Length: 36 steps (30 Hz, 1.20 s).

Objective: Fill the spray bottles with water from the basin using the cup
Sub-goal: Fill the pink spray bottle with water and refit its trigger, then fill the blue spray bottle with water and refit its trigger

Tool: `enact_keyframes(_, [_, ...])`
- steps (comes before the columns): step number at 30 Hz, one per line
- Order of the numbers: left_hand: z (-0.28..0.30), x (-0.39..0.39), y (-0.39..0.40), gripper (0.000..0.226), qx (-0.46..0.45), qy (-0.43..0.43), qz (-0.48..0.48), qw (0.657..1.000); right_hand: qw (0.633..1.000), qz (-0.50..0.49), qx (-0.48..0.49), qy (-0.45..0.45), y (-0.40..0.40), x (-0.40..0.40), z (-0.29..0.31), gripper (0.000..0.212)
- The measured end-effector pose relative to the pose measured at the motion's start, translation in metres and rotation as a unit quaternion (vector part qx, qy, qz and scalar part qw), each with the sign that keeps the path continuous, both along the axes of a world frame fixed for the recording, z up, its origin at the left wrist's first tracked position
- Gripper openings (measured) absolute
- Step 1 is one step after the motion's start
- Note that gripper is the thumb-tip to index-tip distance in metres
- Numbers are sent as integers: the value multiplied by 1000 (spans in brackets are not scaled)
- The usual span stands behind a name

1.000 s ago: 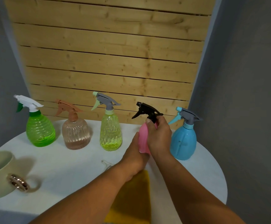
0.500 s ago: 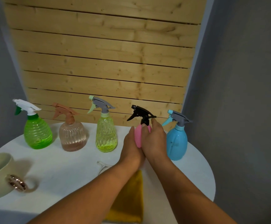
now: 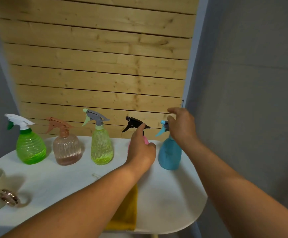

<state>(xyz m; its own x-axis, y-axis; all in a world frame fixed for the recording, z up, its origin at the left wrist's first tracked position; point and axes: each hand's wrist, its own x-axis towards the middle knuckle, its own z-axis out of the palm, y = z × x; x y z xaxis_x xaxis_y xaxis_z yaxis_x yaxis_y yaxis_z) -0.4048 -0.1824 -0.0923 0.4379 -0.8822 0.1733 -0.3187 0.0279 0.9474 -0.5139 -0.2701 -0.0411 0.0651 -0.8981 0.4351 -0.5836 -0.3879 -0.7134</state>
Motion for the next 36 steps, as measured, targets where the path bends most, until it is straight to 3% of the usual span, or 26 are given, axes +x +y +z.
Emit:
enact_keyframes(5, [4,-2,-5,76,17,-18,-12,1000,981,25,101,166,-25,-8,-11,24])
enact_keyframes(10, [1,3,-6,73,30,-21,-21,999,976,45,93,191,-18,-16,-9,7])
enact_keyframes(15, [6,6,0,75,18,-19,-26,999,979,54,48,188,9,-15,32,7])
enact_keyframes(21, [29,14,32,87,-4,1,-58,998,984,102,22,146,56,3,82,12])
enact_keyframes(25, [33,35,73,76,-26,-33,-86,995,983,138,7,117,92,24,94,14])
enact_keyframes(28, [26,56,106,89,-38,-37,-104,993,981,167,35,91,117,42,96,15])
enact_keyframes(32, [15,92,157,99,-42,-63,-78,994,972,220,78,14,147,69,81,4])
enact_keyframes(36, [-7,133,214,116,6,-147,1,989,952,267,141,-49,180,101,52,8])
